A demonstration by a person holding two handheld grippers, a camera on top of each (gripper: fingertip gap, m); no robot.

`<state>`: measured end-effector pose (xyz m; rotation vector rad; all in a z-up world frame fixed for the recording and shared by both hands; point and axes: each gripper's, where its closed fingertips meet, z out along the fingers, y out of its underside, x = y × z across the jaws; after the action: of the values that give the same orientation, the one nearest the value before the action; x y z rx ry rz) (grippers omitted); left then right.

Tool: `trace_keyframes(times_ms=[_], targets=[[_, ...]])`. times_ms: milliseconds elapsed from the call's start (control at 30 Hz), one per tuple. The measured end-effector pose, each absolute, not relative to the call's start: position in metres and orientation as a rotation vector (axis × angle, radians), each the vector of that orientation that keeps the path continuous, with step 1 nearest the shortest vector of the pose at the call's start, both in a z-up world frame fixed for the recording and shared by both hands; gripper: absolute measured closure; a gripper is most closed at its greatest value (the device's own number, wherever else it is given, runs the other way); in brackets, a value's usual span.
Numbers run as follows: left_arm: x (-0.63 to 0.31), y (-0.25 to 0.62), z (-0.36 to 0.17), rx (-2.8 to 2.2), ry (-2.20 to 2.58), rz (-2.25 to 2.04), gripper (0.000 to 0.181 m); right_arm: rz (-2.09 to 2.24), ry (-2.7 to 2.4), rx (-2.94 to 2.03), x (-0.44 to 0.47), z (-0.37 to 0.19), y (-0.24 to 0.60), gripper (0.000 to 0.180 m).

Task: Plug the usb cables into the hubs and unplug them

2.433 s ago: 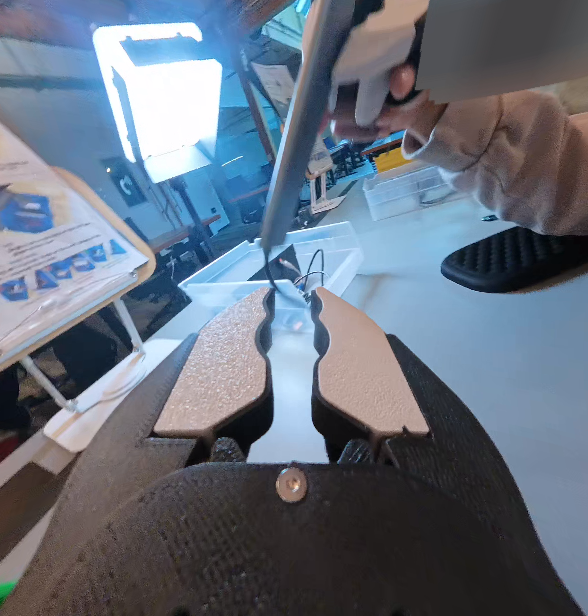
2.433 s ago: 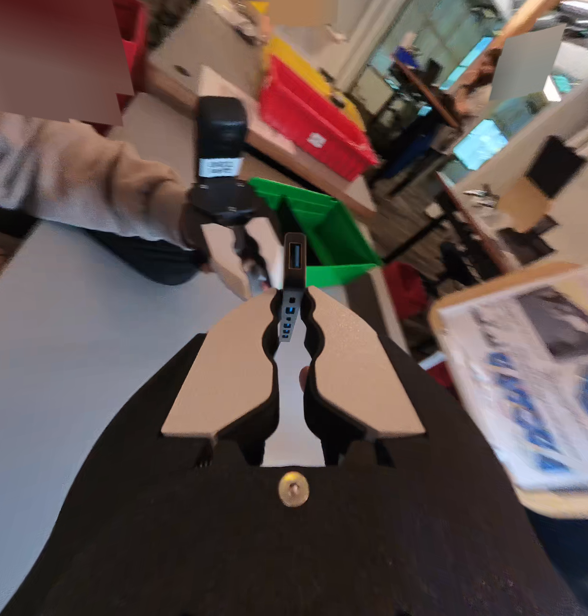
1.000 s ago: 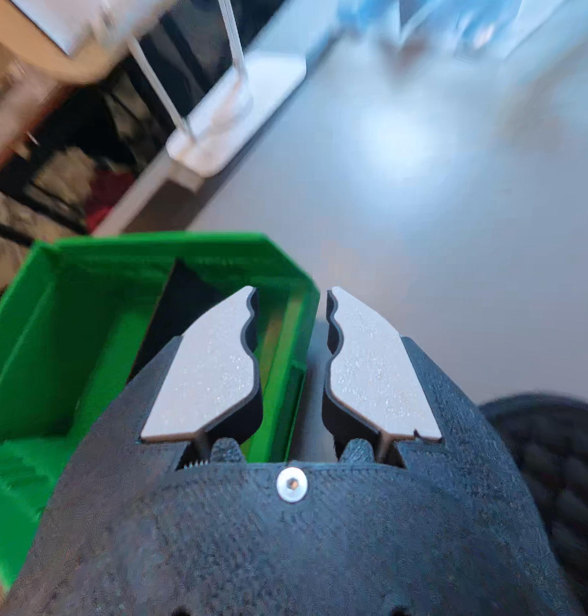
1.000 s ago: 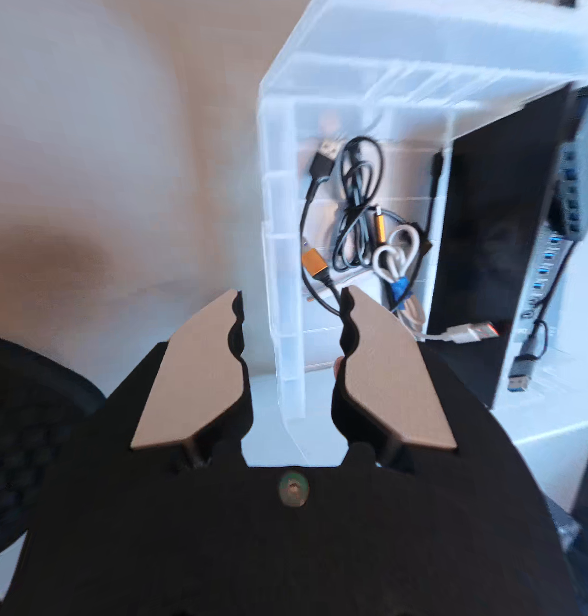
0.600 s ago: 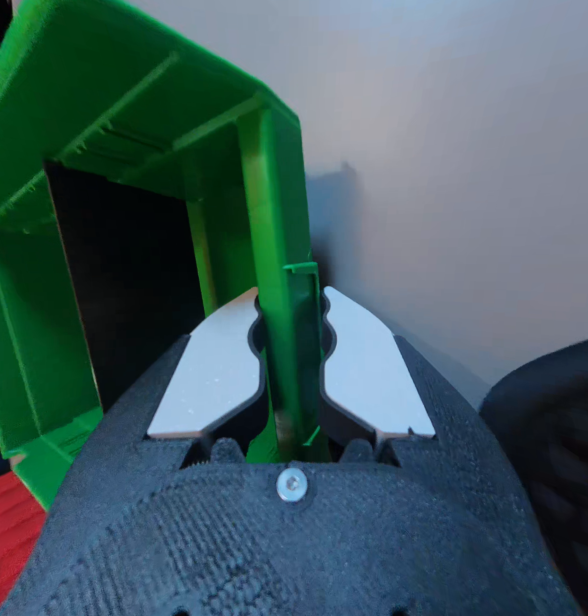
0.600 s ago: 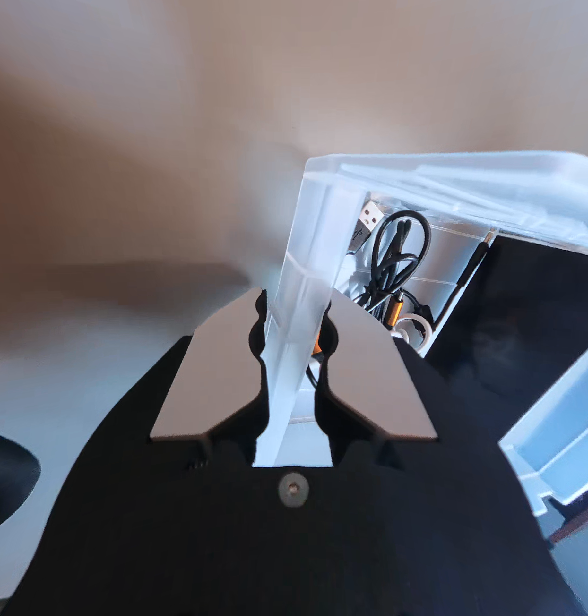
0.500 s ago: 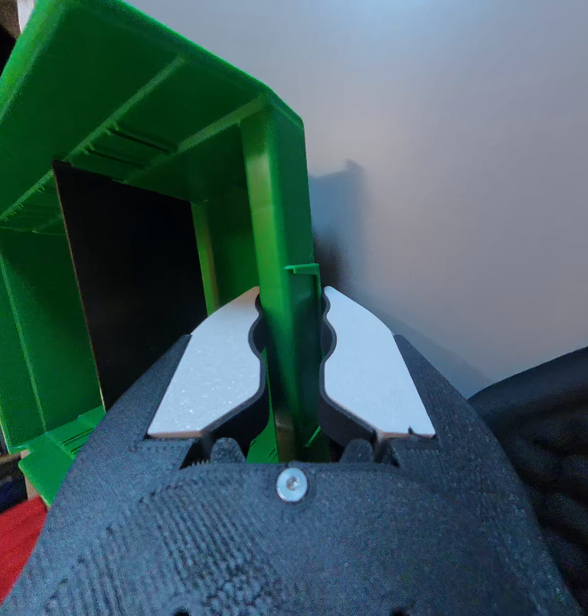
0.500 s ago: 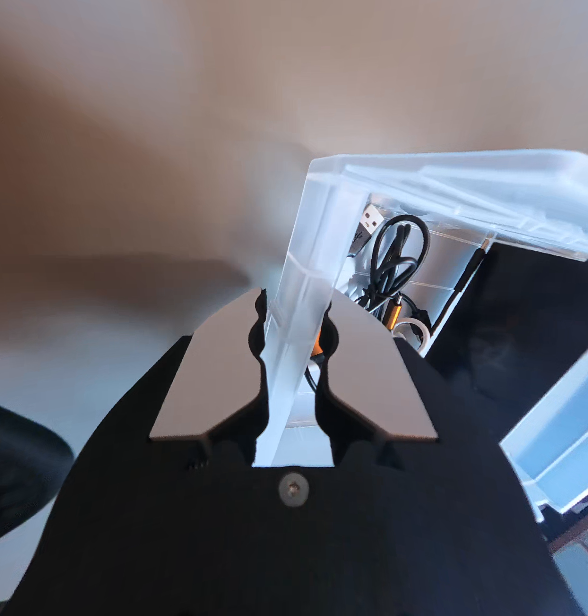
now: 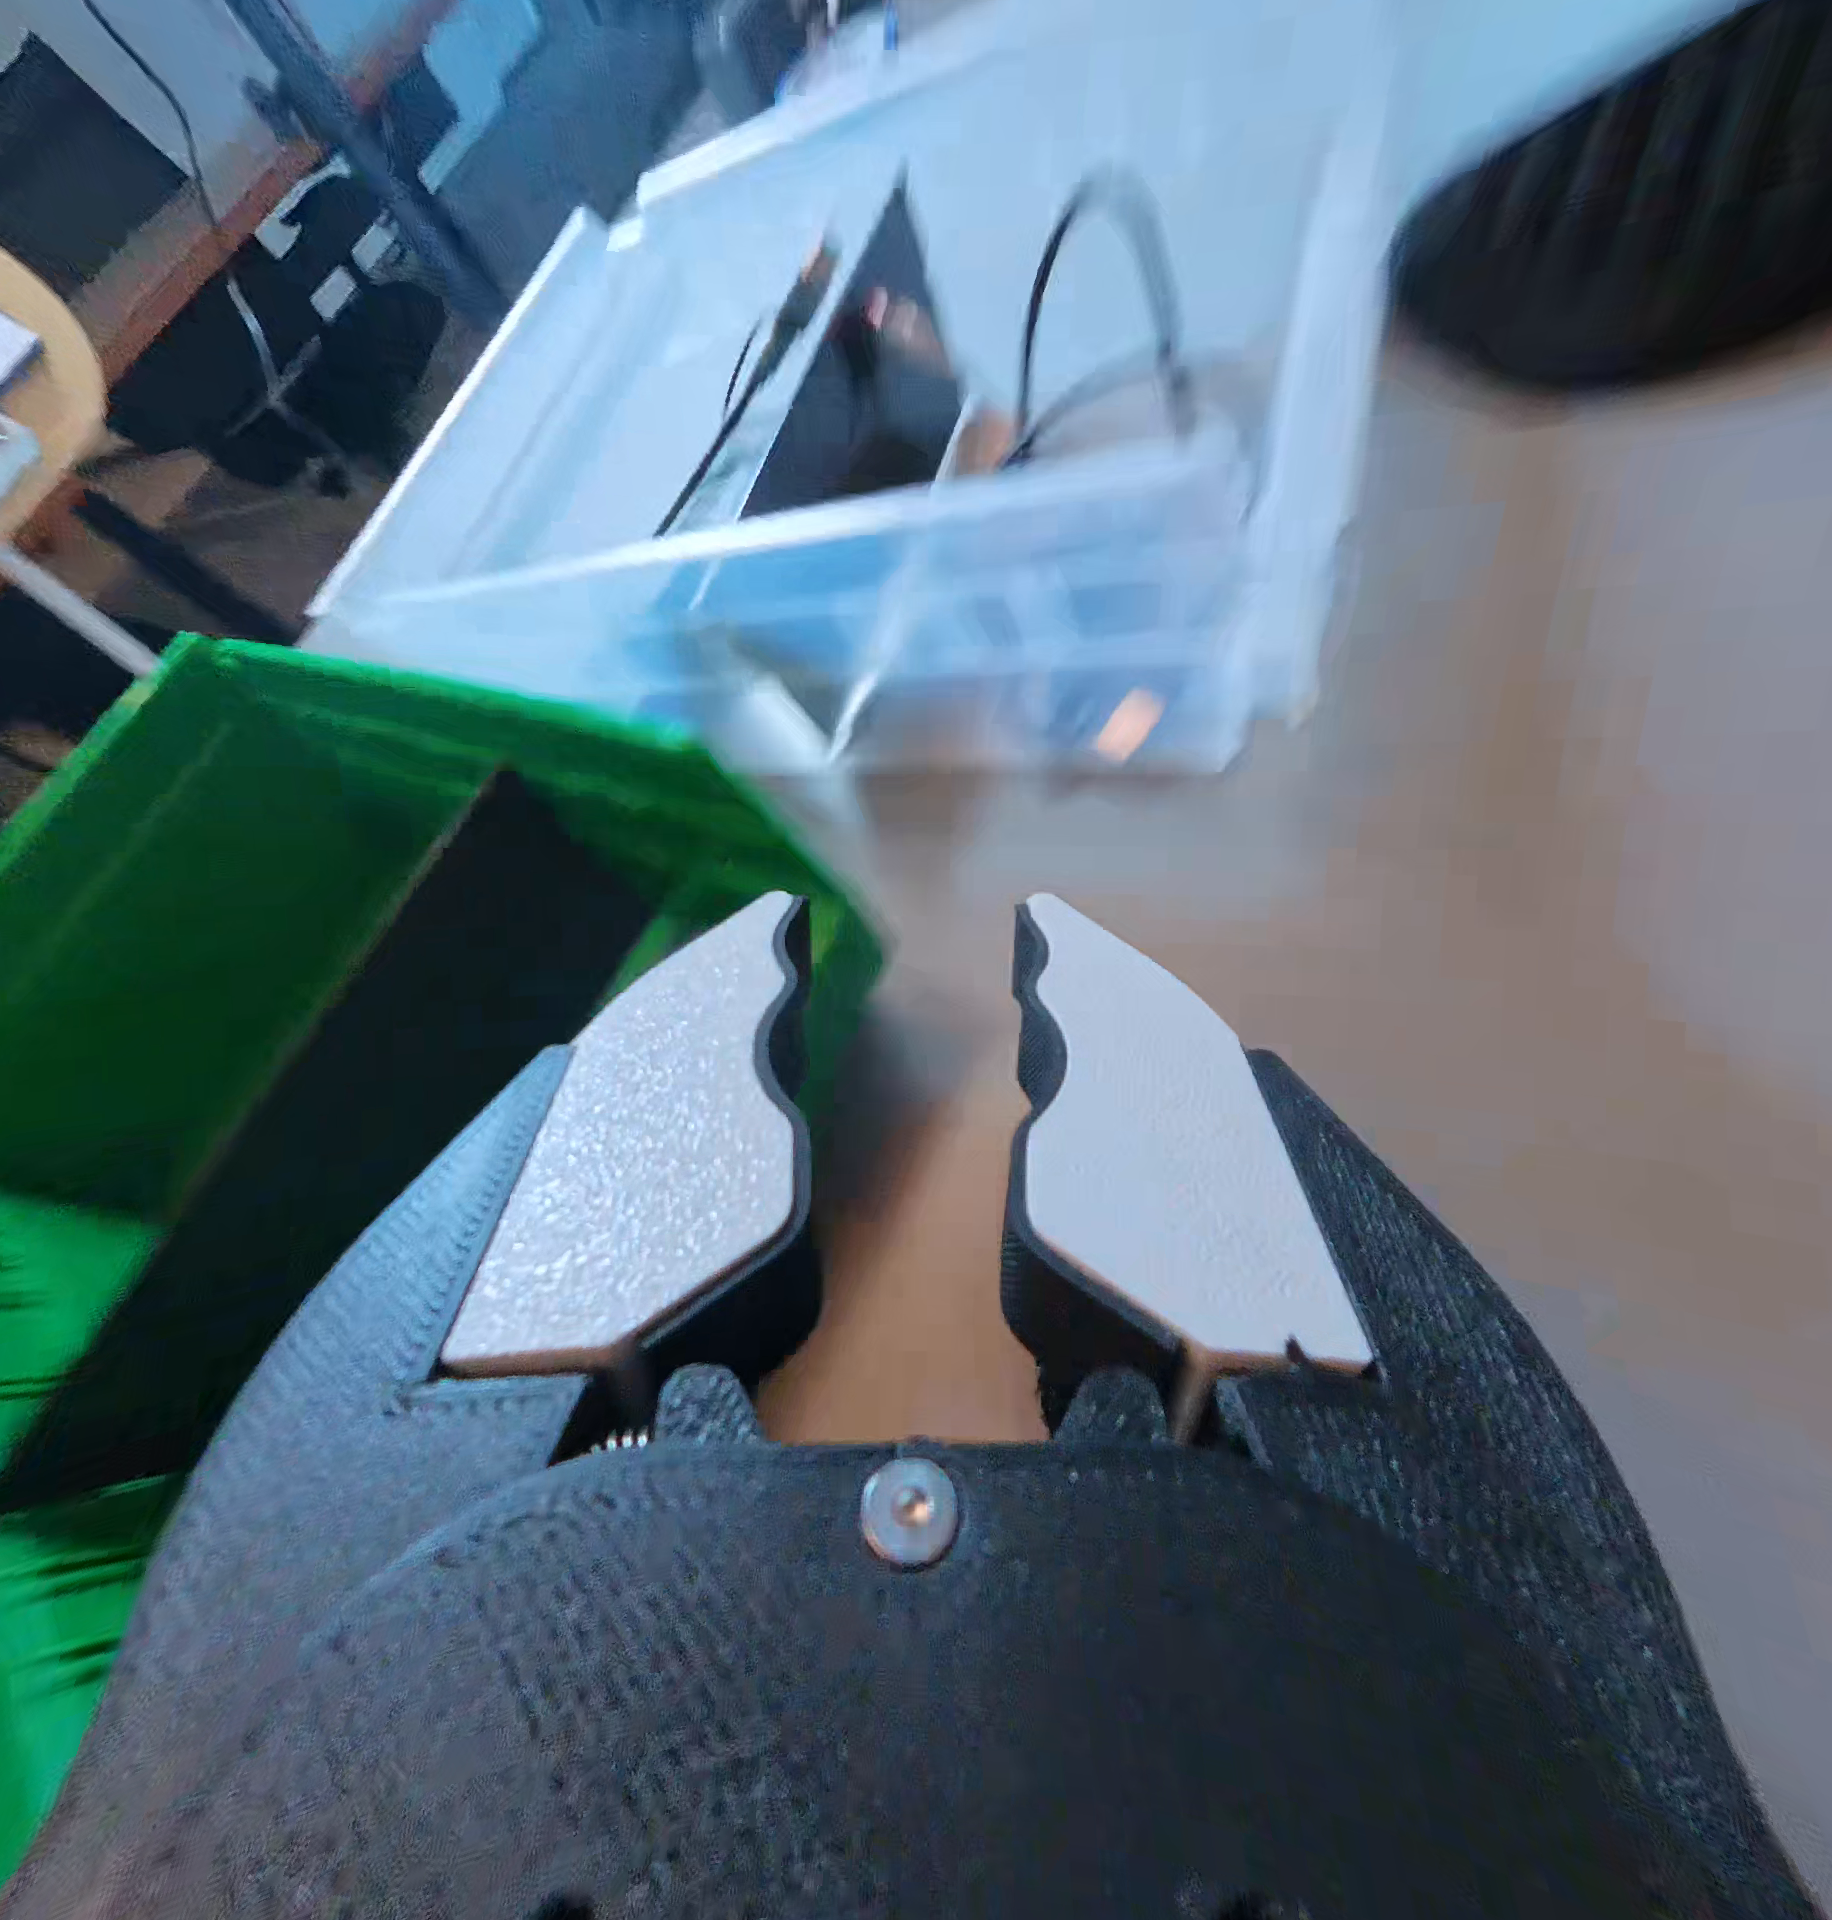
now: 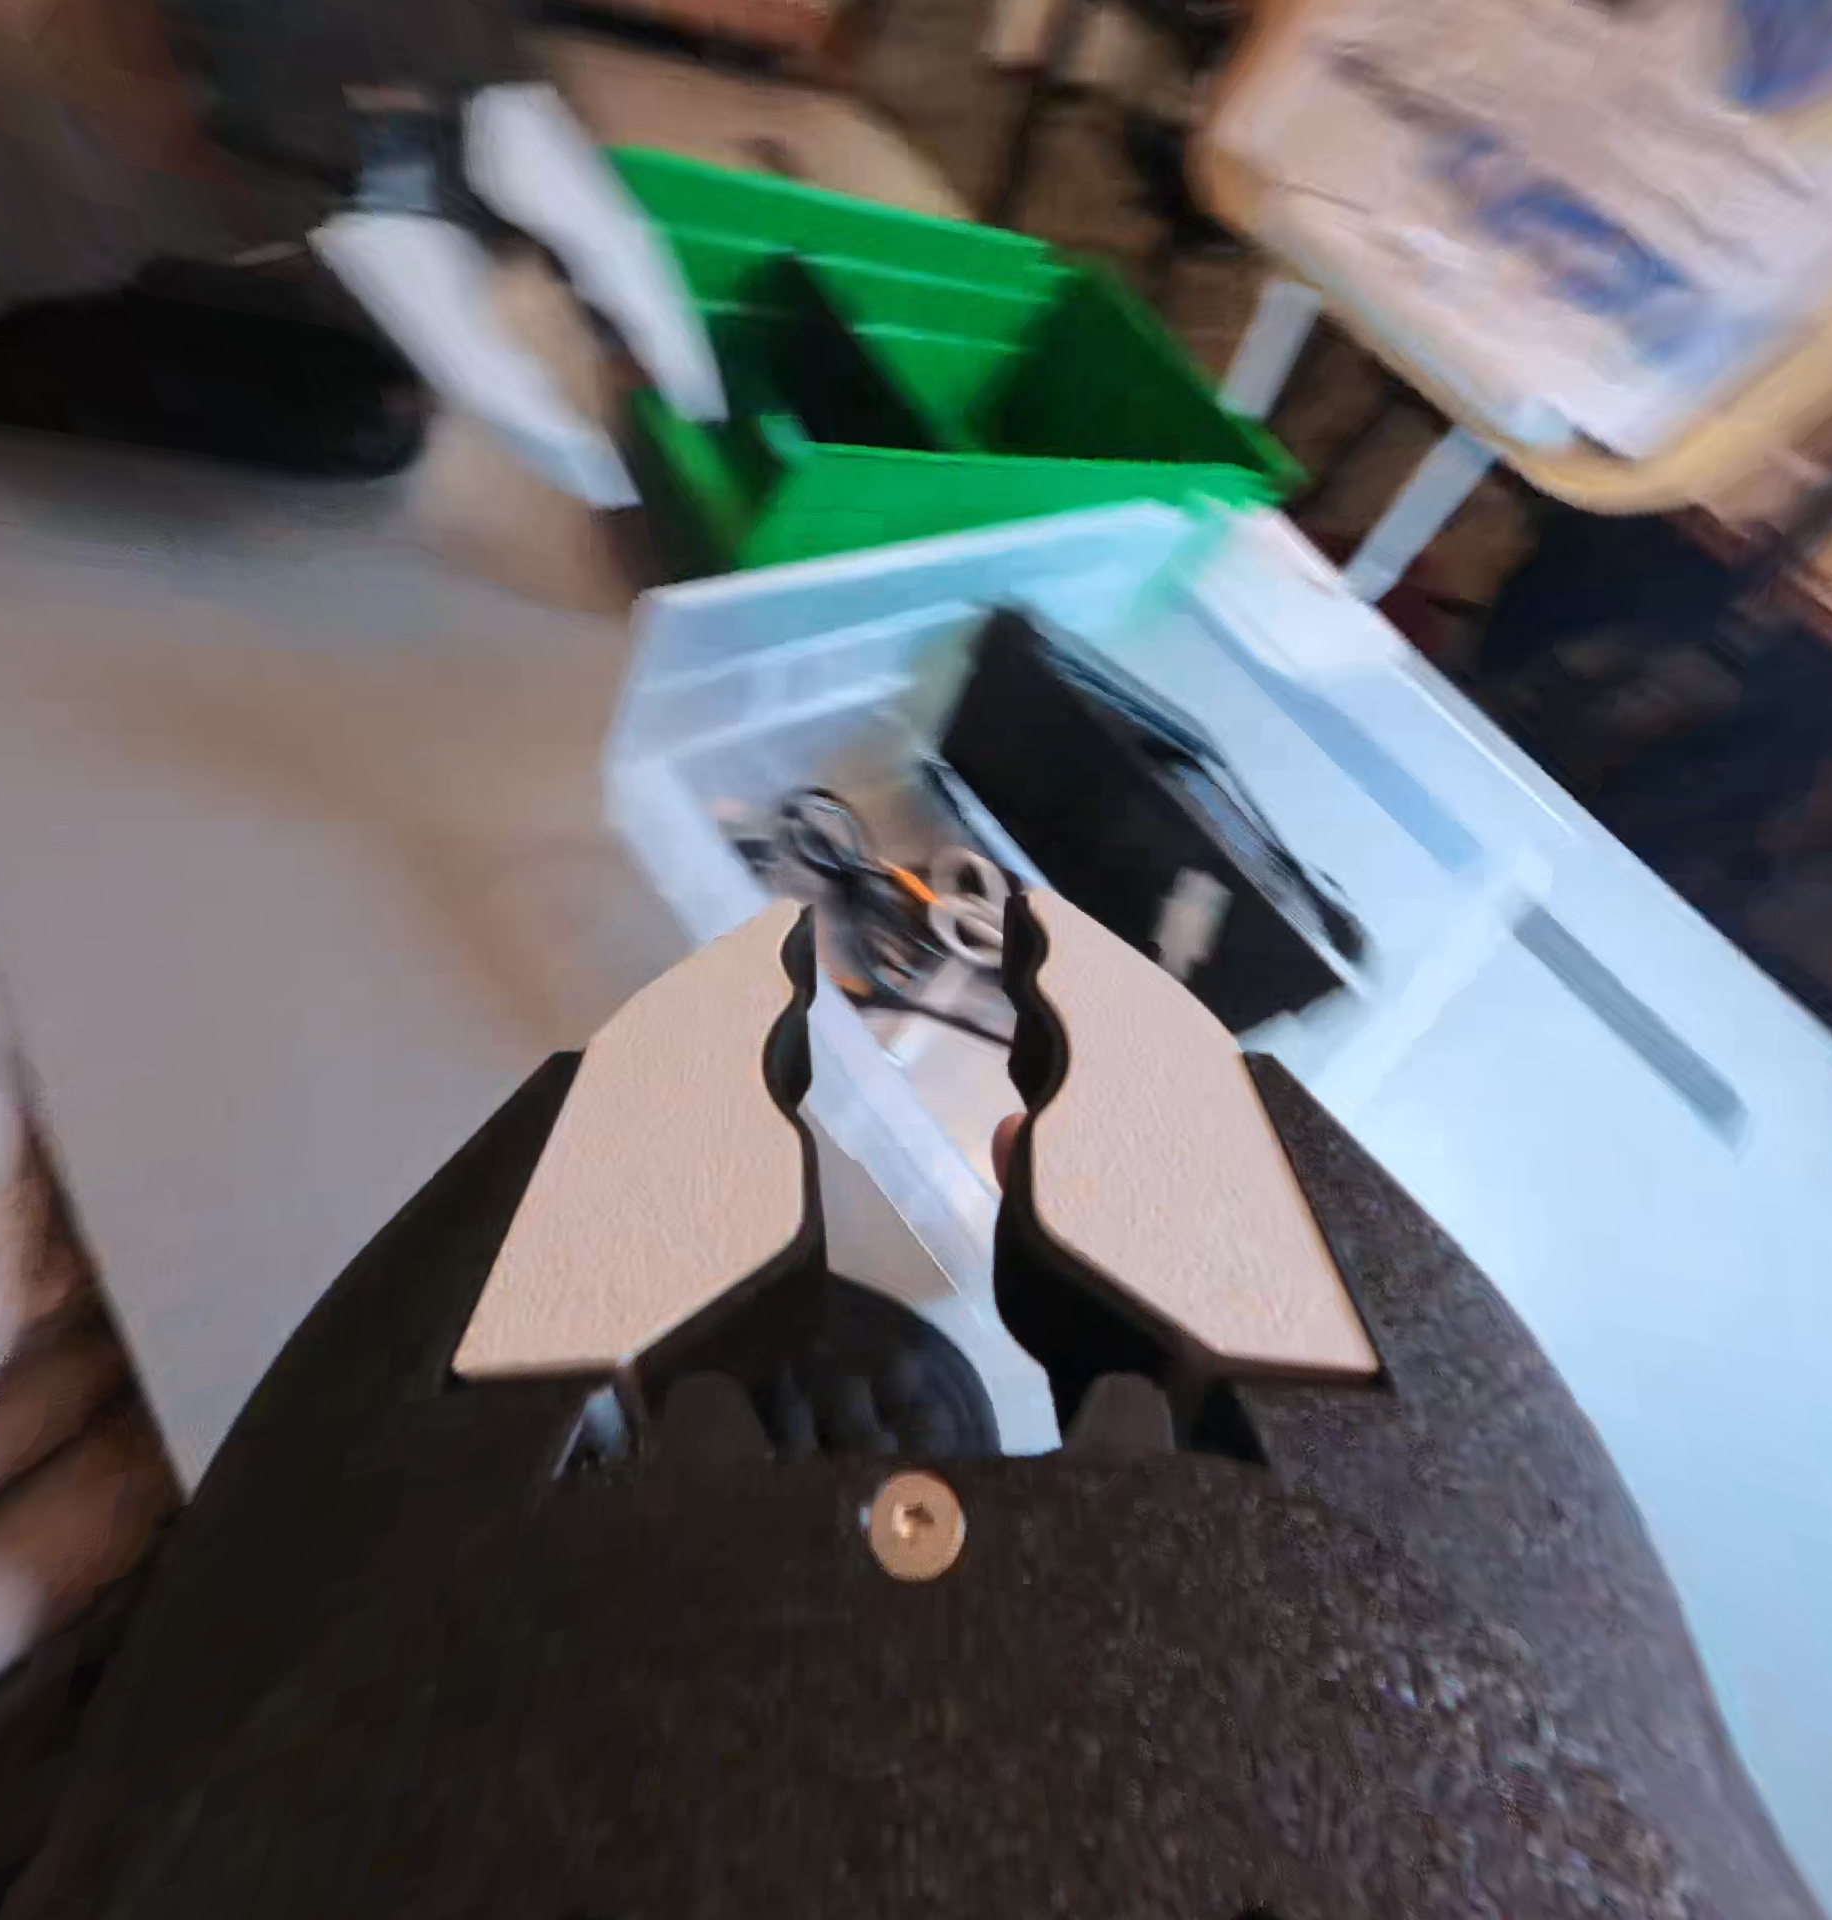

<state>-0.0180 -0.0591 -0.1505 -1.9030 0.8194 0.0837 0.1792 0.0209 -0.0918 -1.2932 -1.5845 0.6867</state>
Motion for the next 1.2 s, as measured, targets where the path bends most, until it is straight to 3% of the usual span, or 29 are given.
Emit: trace_keyframes(times_ms=[33, 133, 267, 300, 367, 500, 600, 733, 900, 1067, 1200], targets=[[0.002, -0.062, -0.145, -1.887, 0.732, -0.030, 0.144, 0.676, -1.446, -1.394, 0.197, -0.093, 0.044, 0.145], [0.045, -0.057, -0.139, -1.842, 0.488, -0.241, 0.137, 0.746, -1.207, -1.671, 0.227, -0.122, 0.085, 0.130], [0.065, -0.028, -0.147, -1.795, 0.190, -0.287, 0.111, 0.856, -1.127, -1.824, 0.207, -0.153, 0.108, 0.118], [0.067, -0.020, -0.148, -1.792, 0.140, -0.284, 0.112, 0.840, -1.124, -1.841, 0.200, -0.158, 0.116, 0.123], [0.066, -0.003, -0.160, -1.838, 0.121, -0.205, 0.118, 0.866, -1.136, -1.867, 0.184, -0.162, 0.120, 0.152], [0.062, -0.003, -0.167, -1.916, 0.194, -0.056, 0.133, 0.574, -1.162, -1.782, 0.181, -0.159, 0.115, 0.162], [0.066, -0.017, -0.160, -1.878, 0.246, -0.015, 0.149, 0.605, -1.068, -1.743, 0.194, -0.147, 0.093, 0.163], [0.085, -0.035, -0.139, -1.814, 0.340, 0.018, 0.151, 0.576, -0.976, -1.682, 0.222, -0.127, 0.065, 0.163], [0.081, -0.068, -0.072, -1.703, 0.421, 0.126, 0.152, 0.632, -0.953, -1.546, 0.225, -0.066, 0.030, 0.159], [0.004, -0.130, -0.009, -1.666, 0.375, 0.357, 0.151, 0.817, -1.040, -1.358, 0.136, -0.003, -0.009, 0.157], [-0.081, -0.200, 0.009, -1.746, 0.271, 0.592, 0.151, 0.954, -1.188, -1.238, 0.028, 0.019, -0.058, 0.157]])
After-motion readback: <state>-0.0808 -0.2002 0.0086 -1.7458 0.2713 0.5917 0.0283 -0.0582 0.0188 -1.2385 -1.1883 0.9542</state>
